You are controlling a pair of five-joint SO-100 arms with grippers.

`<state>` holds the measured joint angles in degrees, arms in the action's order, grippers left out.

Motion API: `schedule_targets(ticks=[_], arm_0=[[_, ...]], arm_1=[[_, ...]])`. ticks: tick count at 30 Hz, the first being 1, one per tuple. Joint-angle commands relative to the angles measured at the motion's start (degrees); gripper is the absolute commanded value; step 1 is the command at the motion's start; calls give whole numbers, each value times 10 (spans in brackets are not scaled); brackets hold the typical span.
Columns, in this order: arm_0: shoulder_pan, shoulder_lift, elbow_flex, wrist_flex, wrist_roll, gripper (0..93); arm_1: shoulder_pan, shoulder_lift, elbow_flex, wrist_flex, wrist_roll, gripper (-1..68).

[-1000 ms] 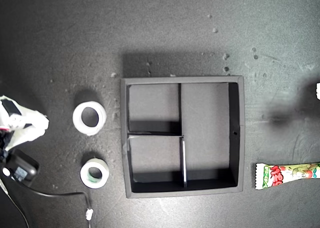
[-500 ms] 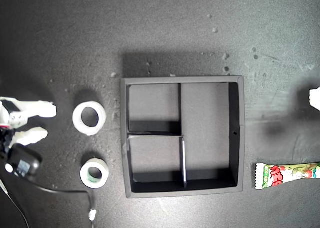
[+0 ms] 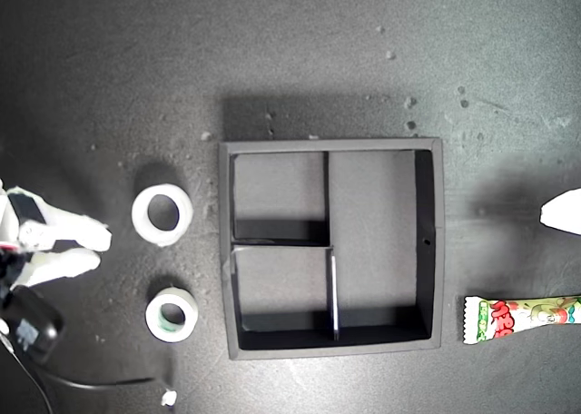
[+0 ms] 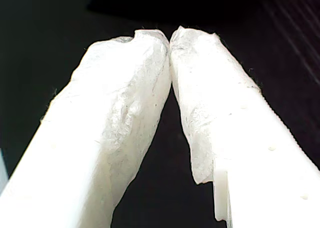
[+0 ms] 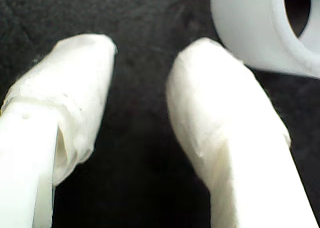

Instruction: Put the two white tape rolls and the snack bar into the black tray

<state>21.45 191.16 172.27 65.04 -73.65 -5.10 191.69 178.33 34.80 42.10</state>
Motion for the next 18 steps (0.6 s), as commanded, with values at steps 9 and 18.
schedule_targets(ticks=[9, 18], arm_0=[[-72, -439, -299, -100, 210, 172], [-70, -700, -419, -118, 225, 169]], arm_1=[[63, 3, 7, -36, 104, -3], [47, 3, 7, 18, 156, -1]])
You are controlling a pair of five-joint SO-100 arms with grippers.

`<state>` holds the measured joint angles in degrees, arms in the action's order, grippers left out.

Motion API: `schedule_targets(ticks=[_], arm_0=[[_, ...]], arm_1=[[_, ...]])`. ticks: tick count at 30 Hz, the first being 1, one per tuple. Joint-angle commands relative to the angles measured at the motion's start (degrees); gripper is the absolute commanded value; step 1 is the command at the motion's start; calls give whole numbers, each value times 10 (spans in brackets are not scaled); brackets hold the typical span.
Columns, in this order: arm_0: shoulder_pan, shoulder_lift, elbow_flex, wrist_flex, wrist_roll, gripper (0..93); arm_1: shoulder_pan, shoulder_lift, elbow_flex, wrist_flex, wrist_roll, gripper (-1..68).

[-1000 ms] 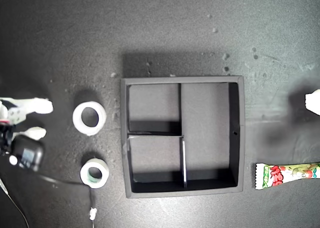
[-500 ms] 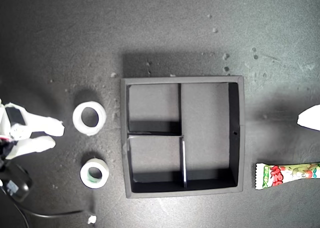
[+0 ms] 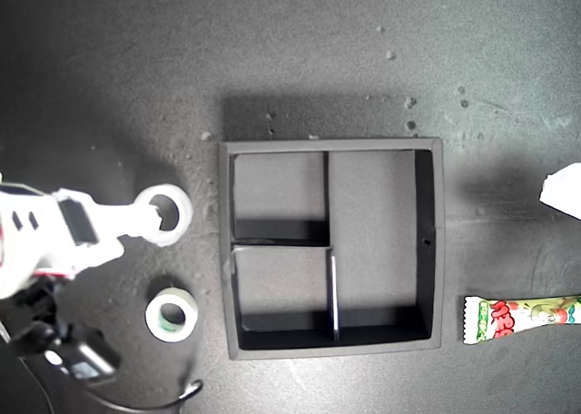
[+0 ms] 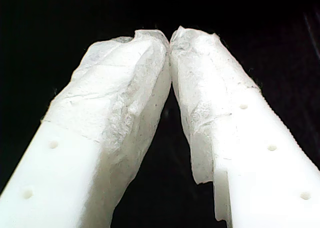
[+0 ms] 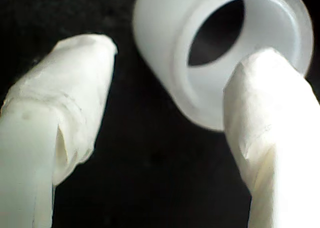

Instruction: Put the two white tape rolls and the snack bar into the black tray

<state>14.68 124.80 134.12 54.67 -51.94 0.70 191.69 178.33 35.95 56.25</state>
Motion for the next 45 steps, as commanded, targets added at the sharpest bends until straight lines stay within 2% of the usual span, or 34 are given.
schedule_targets(ticks=[1, 5, 9, 14, 20, 25, 30, 34, 41, 45], arm_0=[[-2, -45, -40, -17, 8, 168], [-4, -67, -42, -31, 7, 167], [-10, -98, -52, -37, 11, 167], [-22, -161, -75, -41, 1, 145], [-50, -209, -95, -52, -7, 54], [-52, -241, -124, -52, -4, 14], [-63, -212, -125, -34, -9, 1], [-78, -127, -152, 28, 7, 1], [-84, -108, -359, 200, 58, 1], [-88, -179, -482, 239, 86, 1]], arm_1=[[-13, 3, 7, 12, 21, -1], [-34, 3, 7, 0, 24, 24], [-54, 3, 7, -61, -22, 100], [-69, -4, -24, -163, -154, 201], [-79, -4, -96, -172, -267, 244], [-99, -14, -168, -178, -347, 271], [-121, -254, -362, -163, -384, 279], [-137, -418, -514, -93, -301, 272], [-208, -595, -651, 93, 102, 274], [-272, -708, -715, 140, 271, 311]])
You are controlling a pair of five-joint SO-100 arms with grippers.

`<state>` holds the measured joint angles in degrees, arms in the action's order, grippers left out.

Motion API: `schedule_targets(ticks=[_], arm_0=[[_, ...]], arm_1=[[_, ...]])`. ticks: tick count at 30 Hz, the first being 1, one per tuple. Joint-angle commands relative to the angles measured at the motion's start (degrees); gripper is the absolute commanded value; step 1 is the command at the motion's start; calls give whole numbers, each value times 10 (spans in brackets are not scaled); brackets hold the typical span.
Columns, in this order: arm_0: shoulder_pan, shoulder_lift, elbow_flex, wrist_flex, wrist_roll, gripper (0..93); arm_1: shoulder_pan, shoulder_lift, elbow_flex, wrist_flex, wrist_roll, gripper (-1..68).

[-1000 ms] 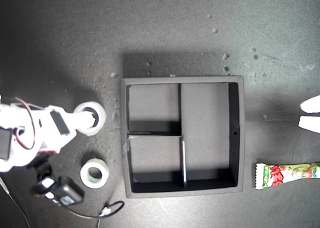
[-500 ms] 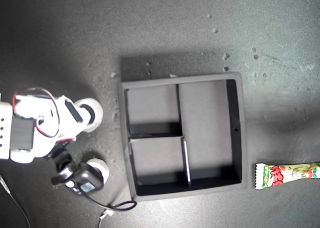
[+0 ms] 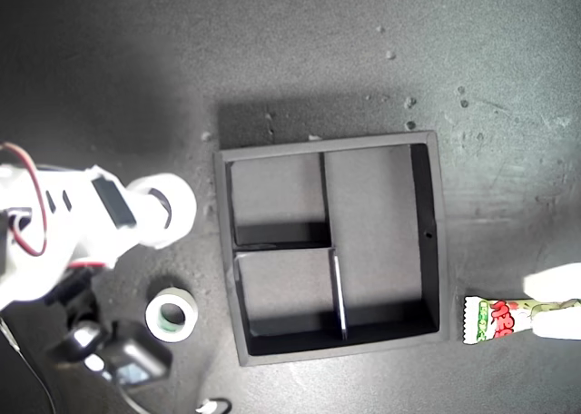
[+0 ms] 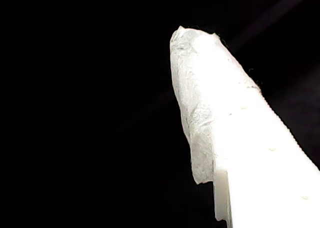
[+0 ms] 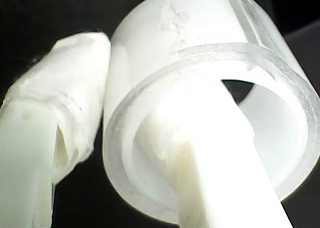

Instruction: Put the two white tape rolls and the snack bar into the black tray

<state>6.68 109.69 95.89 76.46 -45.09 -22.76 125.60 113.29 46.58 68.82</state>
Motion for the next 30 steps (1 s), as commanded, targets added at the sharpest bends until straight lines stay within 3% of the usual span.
schedule_targets(ticks=[1, 6, 14, 17, 30], arm_0=[[-8, -50, -126, 25, 23, 1], [-5, -189, -274, 58, 38, 1], [3, -468, -641, 198, 49, 1], [1, -619, -870, 287, 50, 1], [3, -705, -825, 286, -4, 2]], arm_1=[[-51, -87, -98, 57, 184, 320], [-120, -230, -195, 203, 435, 314], [-241, -272, -87, 197, 636, 316], [-248, -272, -49, 176, 640, 313], [-240, -272, 49, 73, 602, 316]])
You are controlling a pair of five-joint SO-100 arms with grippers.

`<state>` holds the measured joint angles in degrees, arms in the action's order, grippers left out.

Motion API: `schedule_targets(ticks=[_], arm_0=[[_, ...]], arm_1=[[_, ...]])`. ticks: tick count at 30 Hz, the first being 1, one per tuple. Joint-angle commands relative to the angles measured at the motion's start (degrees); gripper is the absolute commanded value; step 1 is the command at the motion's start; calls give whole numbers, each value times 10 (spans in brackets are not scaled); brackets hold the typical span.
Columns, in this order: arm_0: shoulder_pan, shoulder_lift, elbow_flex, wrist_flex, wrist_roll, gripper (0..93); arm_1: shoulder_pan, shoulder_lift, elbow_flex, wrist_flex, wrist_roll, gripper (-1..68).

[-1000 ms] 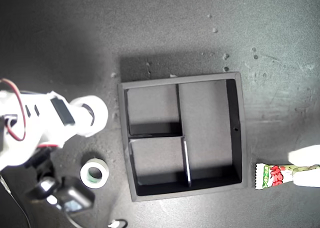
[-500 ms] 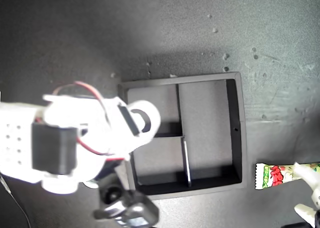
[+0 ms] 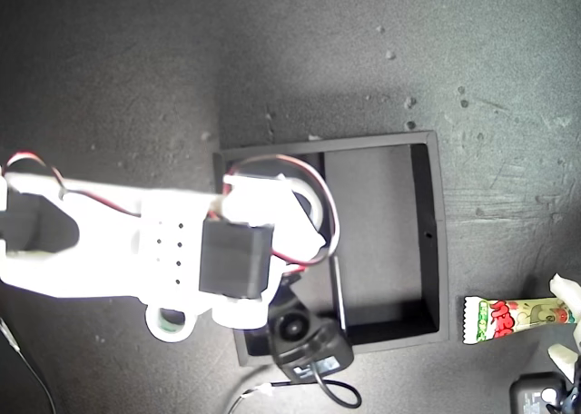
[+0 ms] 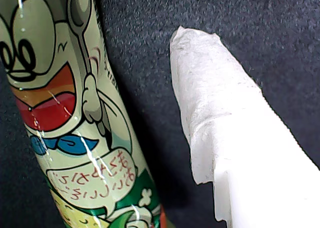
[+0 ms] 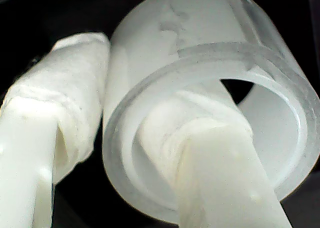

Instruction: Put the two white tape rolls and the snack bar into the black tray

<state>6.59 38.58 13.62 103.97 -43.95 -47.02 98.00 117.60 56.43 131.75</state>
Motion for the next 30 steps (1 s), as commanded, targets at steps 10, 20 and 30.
schedule_targets(ticks=[10, 20, 30], arm_0=[[-14, 63, 34, 11, -25, 177], [-9, 428, 166, 11, -47, 159], [208, 526, 414, -4, -266, 142]], arm_1=[[17, 4, 24, -47, -43, 229], [91, 11, -32, 54, 36, -3], [214, 13, -77, 74, 142, -6]])
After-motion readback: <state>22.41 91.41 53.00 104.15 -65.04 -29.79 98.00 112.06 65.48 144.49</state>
